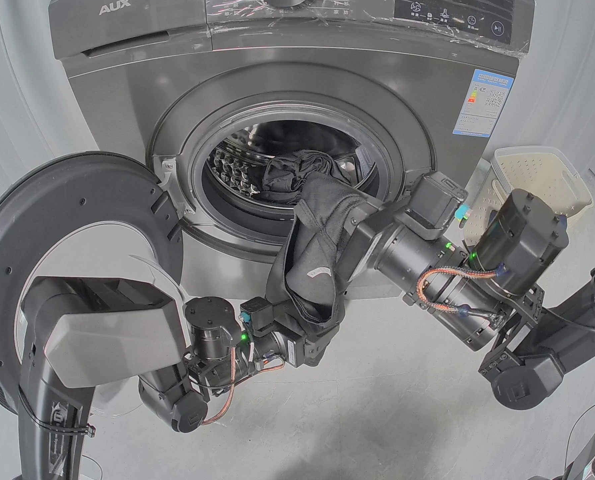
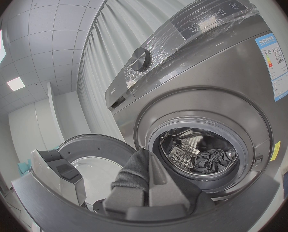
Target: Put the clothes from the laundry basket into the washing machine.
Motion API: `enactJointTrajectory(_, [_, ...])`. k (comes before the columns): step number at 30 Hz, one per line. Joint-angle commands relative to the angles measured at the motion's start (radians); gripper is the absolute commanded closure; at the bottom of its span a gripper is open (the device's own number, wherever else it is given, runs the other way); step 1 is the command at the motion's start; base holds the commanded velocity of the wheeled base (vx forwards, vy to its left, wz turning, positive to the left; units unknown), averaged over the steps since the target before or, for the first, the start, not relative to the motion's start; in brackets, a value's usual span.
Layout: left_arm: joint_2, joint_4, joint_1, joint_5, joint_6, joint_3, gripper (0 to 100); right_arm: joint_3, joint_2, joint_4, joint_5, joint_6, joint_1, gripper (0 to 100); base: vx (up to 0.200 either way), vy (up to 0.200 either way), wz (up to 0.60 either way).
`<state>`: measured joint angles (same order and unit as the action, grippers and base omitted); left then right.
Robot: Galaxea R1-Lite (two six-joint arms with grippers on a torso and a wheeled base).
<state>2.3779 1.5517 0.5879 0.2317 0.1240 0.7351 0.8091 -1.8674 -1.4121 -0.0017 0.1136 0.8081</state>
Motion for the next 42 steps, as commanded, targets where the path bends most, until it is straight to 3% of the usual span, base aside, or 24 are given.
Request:
enactJointTrajectory(1, [0.018,0.001,0.003,-0.015,0.005,0.036,100,-0.005,0.005,-0.001,0.000,0.001,0.000,100,0.000,0.000,0.00])
enactJointTrajectory(8, [-0.017,0.004,-0.003,-0.061,0.008,0.020,100,-0.027,0.017,-0.004,0.000,0.000,-0.017,100,0.000,0.000,0.00])
enactJointTrajectory(20, [-0.394,-0.001,-0.056,-0.034,0.005,-0.310,100,-0.091,0.074,0.004,-0.001,0.008,-0.063,100,0.000,0.000,0.00])
enactJointTrajectory(28, [-0.552,-0.001,-0.063,-0.022,0.008,-0.411,100,-0.208,0.102,-0.047,-0.001,0.044,-0.162,100,0.000,0.000,0.00])
enactJointTrajectory(29, [-0.591,-0.002,-0.068,0.001,0.008,-0.438,100,-0.220,0.108,-0.073,-0.003,0.089,-0.191,100,0.000,0.000,0.00])
enactJointTrajectory(31, [-0.606,-0.002,-0.086,0.037,0.005,-0.453,100,-0.220,0.108,-0.073,0.000,0.109,-0.219,100,0.000,0.000,0.00])
enactJointTrajectory(35, [-0.611,-0.002,-0.102,0.052,0.003,-0.453,100,-0.217,0.105,-0.080,-0.001,0.109,-0.242,100,0.000,0.000,0.00])
enactJointTrajectory(38, [-0.617,-0.001,-0.166,0.066,0.006,-0.401,100,-0.235,0.102,-0.079,0.000,0.104,-0.279,100,0.000,0.000,0.00])
enactJointTrajectory(42, [-0.652,-0.002,-0.178,0.095,0.012,-0.362,100,-0.251,0.100,-0.082,0.006,0.086,-0.299,100,0.000,0.000,0.00])
